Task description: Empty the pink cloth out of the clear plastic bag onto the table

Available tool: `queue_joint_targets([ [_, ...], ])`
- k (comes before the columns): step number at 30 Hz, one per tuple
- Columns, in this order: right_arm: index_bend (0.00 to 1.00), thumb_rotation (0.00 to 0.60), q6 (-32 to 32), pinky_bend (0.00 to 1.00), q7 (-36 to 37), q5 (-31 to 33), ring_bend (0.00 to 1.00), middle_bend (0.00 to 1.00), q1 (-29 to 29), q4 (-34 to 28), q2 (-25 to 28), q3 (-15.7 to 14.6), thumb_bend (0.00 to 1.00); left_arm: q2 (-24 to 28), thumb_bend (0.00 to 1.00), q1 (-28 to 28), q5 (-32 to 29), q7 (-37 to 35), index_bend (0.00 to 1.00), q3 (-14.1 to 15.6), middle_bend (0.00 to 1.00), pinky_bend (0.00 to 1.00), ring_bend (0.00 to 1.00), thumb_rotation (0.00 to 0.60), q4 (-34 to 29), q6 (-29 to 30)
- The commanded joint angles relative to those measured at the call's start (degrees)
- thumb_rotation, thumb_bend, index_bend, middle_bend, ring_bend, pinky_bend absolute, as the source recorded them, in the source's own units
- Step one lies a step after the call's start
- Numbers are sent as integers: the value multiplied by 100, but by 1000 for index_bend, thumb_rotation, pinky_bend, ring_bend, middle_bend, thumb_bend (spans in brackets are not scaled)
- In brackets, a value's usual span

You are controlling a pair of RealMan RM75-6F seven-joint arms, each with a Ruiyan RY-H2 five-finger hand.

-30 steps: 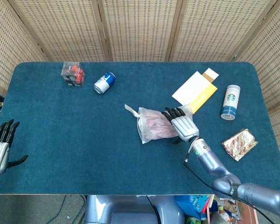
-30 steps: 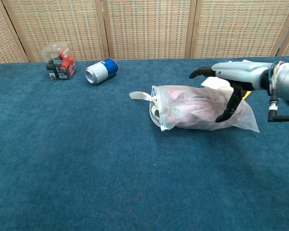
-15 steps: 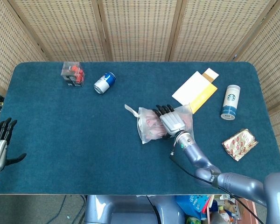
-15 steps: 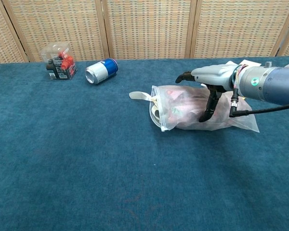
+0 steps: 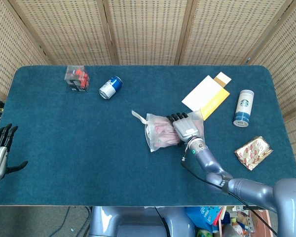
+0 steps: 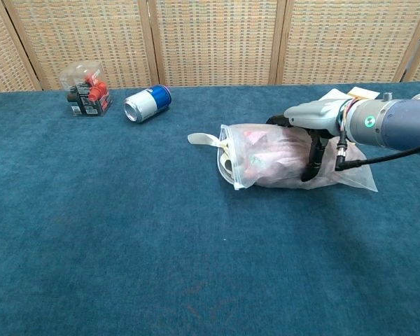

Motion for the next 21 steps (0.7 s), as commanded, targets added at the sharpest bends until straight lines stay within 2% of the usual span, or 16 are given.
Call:
queue_joint_targets([
  [1, 531, 600, 213, 528, 435, -888, 511, 625, -94, 461, -224, -167, 394, -6, 144, -11, 2, 14, 0, 10, 0, 0, 0, 600, 6, -19],
  [2, 590, 600, 290, 591, 499, -1030, 549, 668, -119, 528, -271, -195, 491, -9, 144, -13, 4, 21, 0, 14, 0, 0, 0, 600, 5, -22],
  [4, 634, 600, 586, 656, 1031, -1701, 582, 704, -285, 463, -283, -297, 583, -23, 145, -21, 13, 53, 0, 22, 0, 0, 0, 600, -1, -24],
  [5, 640, 600, 682, 671, 1245, -1950, 590, 711, -336, 435, -252, -338, 599, -27, 145, -24, 12, 59, 0, 23, 0, 0, 0, 600, -4, -24],
  [11, 642, 600, 1144, 679, 2526, -3016, 594, 714, -557, -30, 88, -431, 601, -63, 146, -91, 110, 43, 0, 15, 0, 0, 0, 600, -7, -20],
  [17, 642, 600, 1354, 679, 2934, -3420, 594, 714, -572, -311, 269, -389, 601, -85, 146, -334, 298, 51, 0, -76, 0, 0, 0, 600, -7, -131],
  [21, 642, 600, 1272, 679, 2753, -3348, 594, 714, -386, -613, 285, -139, 601, -16, 146, -907, 563, 21, 0, -205, 0, 0, 0, 600, -120, -692],
])
